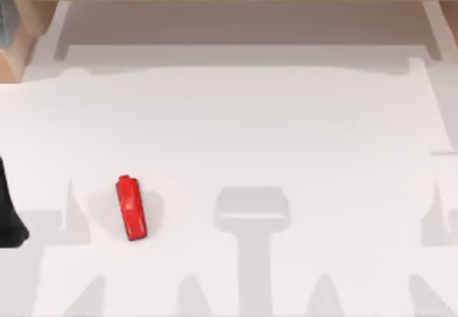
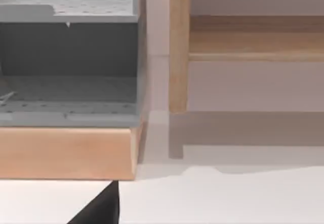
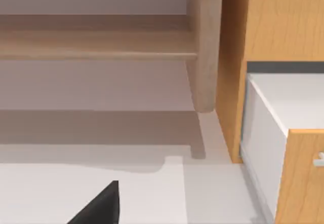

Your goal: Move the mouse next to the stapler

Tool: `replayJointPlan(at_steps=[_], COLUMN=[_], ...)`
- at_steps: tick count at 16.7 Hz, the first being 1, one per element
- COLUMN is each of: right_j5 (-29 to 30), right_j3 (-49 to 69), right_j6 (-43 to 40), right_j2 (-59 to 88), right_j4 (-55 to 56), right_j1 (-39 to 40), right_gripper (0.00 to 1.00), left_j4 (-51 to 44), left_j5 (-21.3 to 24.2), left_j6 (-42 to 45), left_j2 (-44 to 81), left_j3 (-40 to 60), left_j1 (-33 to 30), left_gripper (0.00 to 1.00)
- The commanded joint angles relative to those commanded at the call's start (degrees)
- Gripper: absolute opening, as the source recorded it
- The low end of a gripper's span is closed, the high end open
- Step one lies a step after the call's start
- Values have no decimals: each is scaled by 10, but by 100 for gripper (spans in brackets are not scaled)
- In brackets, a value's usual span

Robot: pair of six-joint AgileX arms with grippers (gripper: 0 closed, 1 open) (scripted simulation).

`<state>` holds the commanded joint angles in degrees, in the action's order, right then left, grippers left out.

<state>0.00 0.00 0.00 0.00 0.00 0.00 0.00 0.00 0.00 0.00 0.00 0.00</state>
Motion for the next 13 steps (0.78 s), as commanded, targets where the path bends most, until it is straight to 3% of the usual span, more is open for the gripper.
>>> replayJointPlan(at_steps=[6, 13], right_j5=[2, 6], right_j3=[47, 309], right_j6=[-1, -15], right_j2=[45, 301], right_j4=[-28, -194], right_j1=[-19, -119], right_gripper=[100, 100], left_j4=[0, 0], left_j5=[0, 0], left_j6=[0, 0], left_j2=[0, 0], left_j3=[0, 0], left_j1=[0, 0], left_gripper=[100, 100])
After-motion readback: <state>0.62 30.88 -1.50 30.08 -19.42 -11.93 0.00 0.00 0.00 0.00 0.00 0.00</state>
